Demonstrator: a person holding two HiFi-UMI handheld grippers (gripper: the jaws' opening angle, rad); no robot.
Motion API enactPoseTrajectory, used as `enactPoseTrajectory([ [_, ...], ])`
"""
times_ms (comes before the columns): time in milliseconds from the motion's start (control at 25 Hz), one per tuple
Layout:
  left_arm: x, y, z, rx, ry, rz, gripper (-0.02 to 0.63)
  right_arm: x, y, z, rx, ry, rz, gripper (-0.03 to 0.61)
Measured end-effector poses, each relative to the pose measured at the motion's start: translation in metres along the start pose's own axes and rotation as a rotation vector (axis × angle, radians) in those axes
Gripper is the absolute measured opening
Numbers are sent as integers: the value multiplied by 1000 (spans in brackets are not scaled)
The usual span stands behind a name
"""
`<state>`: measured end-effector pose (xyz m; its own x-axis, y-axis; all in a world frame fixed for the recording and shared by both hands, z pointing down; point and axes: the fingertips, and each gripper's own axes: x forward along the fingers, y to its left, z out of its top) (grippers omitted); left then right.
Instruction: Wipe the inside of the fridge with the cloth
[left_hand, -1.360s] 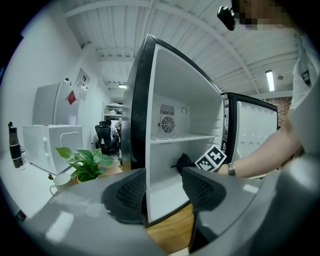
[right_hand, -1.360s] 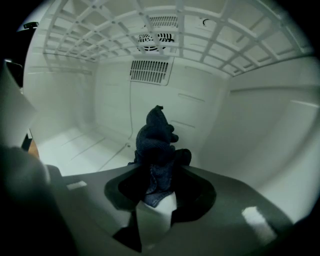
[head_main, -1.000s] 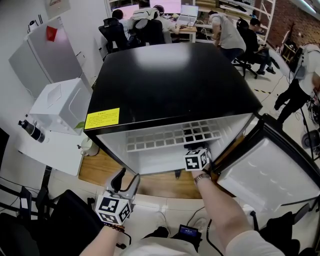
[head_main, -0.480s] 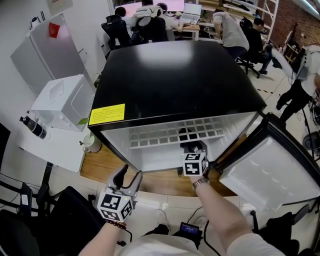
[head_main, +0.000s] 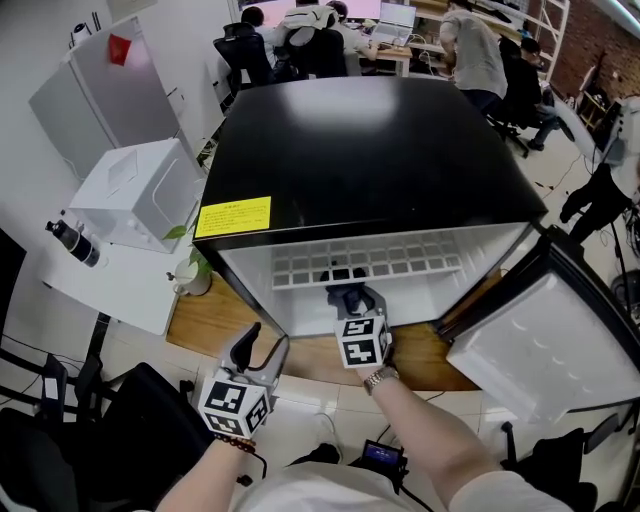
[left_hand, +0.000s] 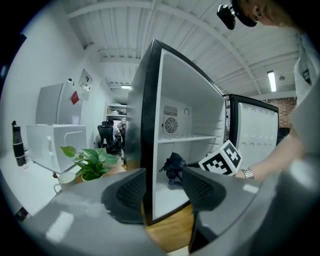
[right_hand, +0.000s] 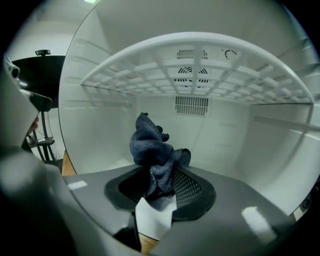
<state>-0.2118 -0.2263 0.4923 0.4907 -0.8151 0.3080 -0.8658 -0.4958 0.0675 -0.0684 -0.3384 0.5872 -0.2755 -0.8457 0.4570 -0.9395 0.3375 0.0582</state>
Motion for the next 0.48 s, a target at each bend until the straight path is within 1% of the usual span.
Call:
enactPoseTrajectory([
  [240, -5, 8, -2, -7, 0, 16, 234, 2, 56, 2, -18, 1, 102, 137],
  [480, -7, 13, -5, -13, 3, 24, 233, 4, 100, -9, -34, 32, 180, 137],
])
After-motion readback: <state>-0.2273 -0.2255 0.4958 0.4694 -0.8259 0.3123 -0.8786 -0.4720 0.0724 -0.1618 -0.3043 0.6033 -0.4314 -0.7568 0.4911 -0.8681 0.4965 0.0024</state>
